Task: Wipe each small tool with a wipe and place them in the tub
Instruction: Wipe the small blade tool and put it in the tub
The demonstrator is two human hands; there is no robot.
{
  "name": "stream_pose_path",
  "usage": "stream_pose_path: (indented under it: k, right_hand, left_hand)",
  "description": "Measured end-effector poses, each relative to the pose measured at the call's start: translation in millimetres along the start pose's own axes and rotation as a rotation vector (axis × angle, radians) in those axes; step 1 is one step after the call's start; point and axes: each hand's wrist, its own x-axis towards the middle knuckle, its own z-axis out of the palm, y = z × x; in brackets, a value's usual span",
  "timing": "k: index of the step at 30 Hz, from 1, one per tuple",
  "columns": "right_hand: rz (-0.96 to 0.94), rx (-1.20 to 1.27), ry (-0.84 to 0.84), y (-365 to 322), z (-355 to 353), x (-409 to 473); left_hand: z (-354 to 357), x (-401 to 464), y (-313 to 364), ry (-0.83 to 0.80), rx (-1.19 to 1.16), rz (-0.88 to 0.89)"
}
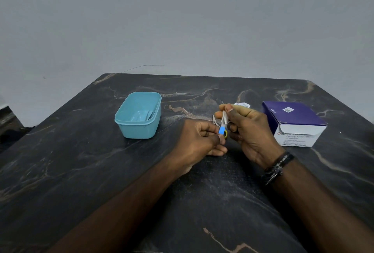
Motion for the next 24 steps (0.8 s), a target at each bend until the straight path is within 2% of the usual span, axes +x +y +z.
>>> stream_pose_path:
  k: [10, 19, 24]
  right_hand:
    - [0.039, -0.020, 0.009, 3.2, 3.6, -1.3]
    - [-0.093, -0.017, 0.154, 1.4, 4.4, -2.3]
    - [-0.132, -0.071, 0.162, 4.7, -0.5, 3.6]
  left_hand:
    - [2.0, 0.7, -1.0, 0.008, -0.044, 0.008]
    - [3.4, -1.5, 1.1, -0.028, -0.033, 0.000]
    - [4.0, -1.9, -0.3, -0.037, -0.024, -0.011]
